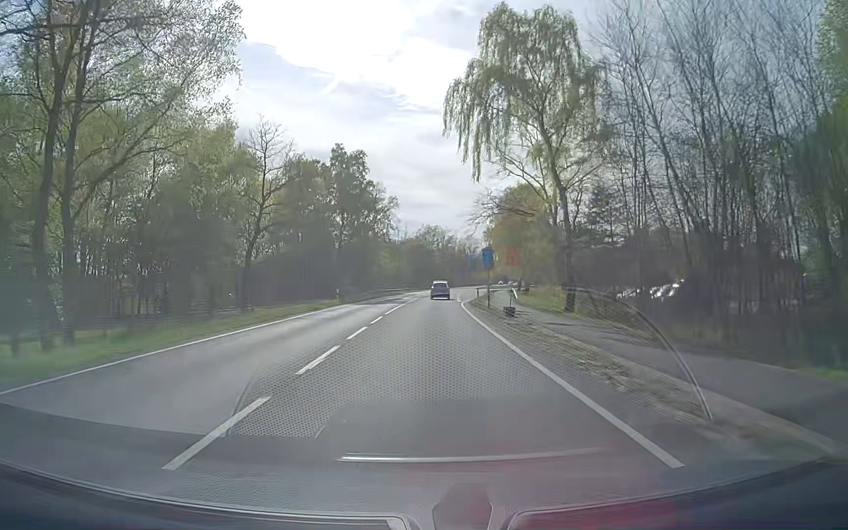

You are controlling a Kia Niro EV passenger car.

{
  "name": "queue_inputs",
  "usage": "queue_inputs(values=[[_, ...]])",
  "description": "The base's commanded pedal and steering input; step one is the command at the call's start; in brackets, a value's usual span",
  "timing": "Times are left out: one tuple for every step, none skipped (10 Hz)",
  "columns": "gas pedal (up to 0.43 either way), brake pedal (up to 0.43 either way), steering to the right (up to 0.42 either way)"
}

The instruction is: Follow the waypoints while adhering to traffic rules and regulations

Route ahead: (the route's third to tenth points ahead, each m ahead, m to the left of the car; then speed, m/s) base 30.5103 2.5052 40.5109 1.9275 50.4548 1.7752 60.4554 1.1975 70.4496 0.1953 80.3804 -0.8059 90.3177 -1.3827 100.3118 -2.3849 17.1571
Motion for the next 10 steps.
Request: queue_inputs(values=[[0.028, 0.0, 0.002], [0.028, 0.0, 0.002], [0.028, 0.0, 0.002], [0.028, 0.0, 0.002], [0.028, 0.0, 0.002], [0.028, 0.0, 0.002], [0.028, 0.0, 0.003], [0.028, 0.0, 0.004], [0.028, 0.0, 0.004], [0.028, 0.0, 0.004]])
